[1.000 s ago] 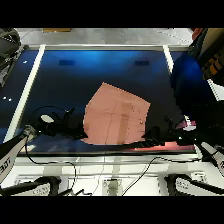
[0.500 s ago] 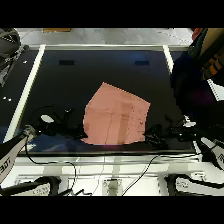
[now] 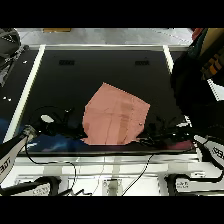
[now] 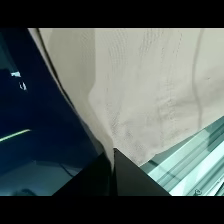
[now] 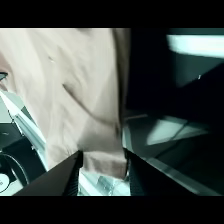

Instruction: Fold the clothes and pants, and hang the long-sleeved shirts on hangers.

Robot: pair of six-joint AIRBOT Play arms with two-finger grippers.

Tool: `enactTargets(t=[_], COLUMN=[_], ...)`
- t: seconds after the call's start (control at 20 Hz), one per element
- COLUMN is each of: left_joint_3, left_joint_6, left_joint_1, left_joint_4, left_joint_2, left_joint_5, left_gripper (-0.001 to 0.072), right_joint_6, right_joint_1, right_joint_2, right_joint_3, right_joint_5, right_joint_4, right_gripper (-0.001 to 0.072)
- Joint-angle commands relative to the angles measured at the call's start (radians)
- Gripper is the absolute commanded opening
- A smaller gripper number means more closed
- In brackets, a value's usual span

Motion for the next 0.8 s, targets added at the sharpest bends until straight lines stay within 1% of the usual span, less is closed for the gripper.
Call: enactTargets(t=[0.0, 0.05, 0.1, 0.2, 0.25, 0.3, 0.55, 0.75], left_joint_3=[0.001, 0.001, 0.001, 0.001, 0.001, 0.002, 0.023, 0.117], left_joint_6=[0.0, 0.0, 0.0, 0.0, 0.0, 0.0, 0.0, 0.0], left_joint_1=[0.0, 0.0, 0.0, 0.0, 0.0, 0.0, 0.0, 0.001], left_joint_4=[0.0, 0.0, 0.0, 0.0, 0.0, 0.0, -0.003, -0.002], left_joint_2=[0.0, 0.0, 0.0, 0.0, 0.0, 0.0, 0.003, 0.076], left_joint_5=[0.0, 0.0, 0.0, 0.0, 0.0, -0.001, -0.009, -0.009], left_gripper=[0.0006, 0.0006, 0.0006, 0.0006, 0.0006, 0.0006, 0.0005, 0.0004], right_joint_6=[-0.124, -0.144, -0.157, -0.16, -0.166, -0.174, -0.179, -0.072], right_joint_1=[0.024, 0.024, 0.024, 0.024, 0.024, 0.024, 0.024, 0.024], right_joint_2=[-0.004, -0.004, -0.004, 0.0, 0.006, 0.015, 0.085, 0.2], right_joint_3=[0.0, 0.0, 0.0, 0.0, 0.001, 0.006, 0.113, 0.235], right_joint_5=[-0.024, -0.024, -0.024, -0.021, -0.016, 0.0, 0.102, 0.103], right_joint_4=[0.13, 0.148, 0.162, 0.167, 0.166, 0.163, 0.138, 0.002], right_gripper=[0.0272, 0.0255, 0.0255, 0.0245, 0.0138, 0.0015, 0.0013, 0.0013])
